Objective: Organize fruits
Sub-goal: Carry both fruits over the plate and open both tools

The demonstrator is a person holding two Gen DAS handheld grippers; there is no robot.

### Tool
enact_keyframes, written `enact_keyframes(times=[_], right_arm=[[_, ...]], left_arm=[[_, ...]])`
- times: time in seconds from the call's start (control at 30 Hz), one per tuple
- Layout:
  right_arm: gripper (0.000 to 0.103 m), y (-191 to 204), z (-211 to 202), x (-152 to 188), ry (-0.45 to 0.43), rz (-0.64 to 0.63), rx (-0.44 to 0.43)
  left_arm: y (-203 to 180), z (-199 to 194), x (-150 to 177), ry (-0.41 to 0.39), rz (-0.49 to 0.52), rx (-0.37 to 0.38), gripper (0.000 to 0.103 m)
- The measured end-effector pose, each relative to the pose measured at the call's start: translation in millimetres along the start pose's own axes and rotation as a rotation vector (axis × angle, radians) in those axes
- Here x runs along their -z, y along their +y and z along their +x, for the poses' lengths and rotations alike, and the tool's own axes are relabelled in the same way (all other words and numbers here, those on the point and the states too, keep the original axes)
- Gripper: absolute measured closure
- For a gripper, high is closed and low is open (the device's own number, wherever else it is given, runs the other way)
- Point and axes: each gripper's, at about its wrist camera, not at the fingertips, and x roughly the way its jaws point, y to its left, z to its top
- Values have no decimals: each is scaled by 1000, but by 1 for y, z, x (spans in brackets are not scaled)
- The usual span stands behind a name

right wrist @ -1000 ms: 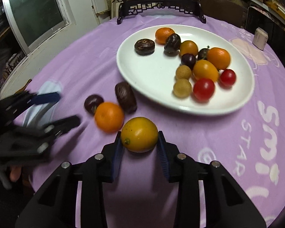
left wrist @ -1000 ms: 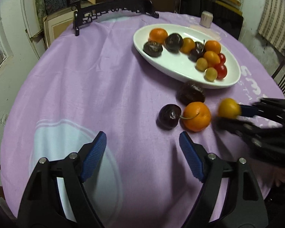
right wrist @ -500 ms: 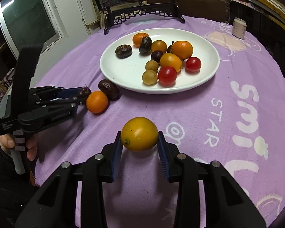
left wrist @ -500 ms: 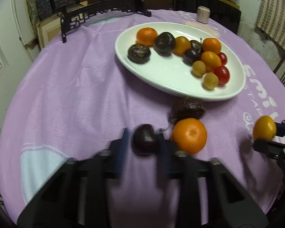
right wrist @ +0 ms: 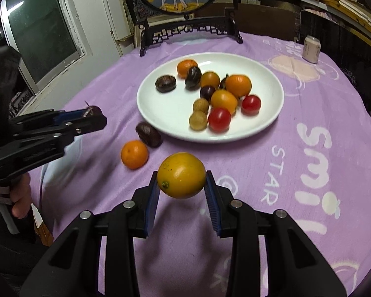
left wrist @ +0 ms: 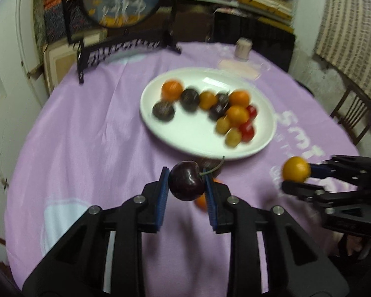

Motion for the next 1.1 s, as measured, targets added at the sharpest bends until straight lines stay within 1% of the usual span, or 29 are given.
enact_keyframes(times=[0.07,0.13,0.27,0.37,0.43,0.5,0.53,0.57,0.67,0.77,0.8,0.83,0.87,0.9,0.93,1.0,1.1], right_arm=[[67,-2,1,-7,-8,2,2],[67,-4,1,-16,-17,0,5],[67,-7,9,-49,-37,-20,2],[67,-10,26,-78,-38,-29,1],[67,-14,43,-95,-34,-28,38],[67,-20,59,-106,-24,-17,77],[67,-23,64,-108,-20,-12,83],[67,-25,68,-109,-17,-9,84],[67,-32,79,-111,-1,-4,76],[66,-34,83,-113,-5,-5,73],[66,-34,83,-114,-12,-8,75],[66,-33,82,-114,-25,-9,81],[60,-34,80,-114,-51,-8,95],[52,-35,77,-114,-69,-6,113],[51,-37,72,-113,-91,1,137],[50,-41,62,-108,-122,18,146],[48,-48,42,-95,-141,65,126]], left_arm=[[-3,0,-10,-10,13,-2,75],[-4,5,-23,-3,15,-21,75],[-4,21,-62,-13,5,-24,75],[-5,44,-98,-23,-21,-50,75],[-2,61,-115,-20,-50,-62,75],[4,76,-121,-5,-84,-58,75],[7,82,-121,5,-102,-46,75],[10,87,-118,14,-108,-34,75],[14,98,-112,39,-104,-32,75],[14,101,-113,42,-104,-21,74],[14,100,-113,33,-100,-23,72],[14,99,-113,28,-99,-28,46],[15,97,-112,13,-103,-35,31],[15,95,-112,0,-105,-41,31],[15,91,-111,-14,-102,-49,32],[17,87,-108,-26,-105,-49,32],[20,81,-98,-18,-121,-24,32]])
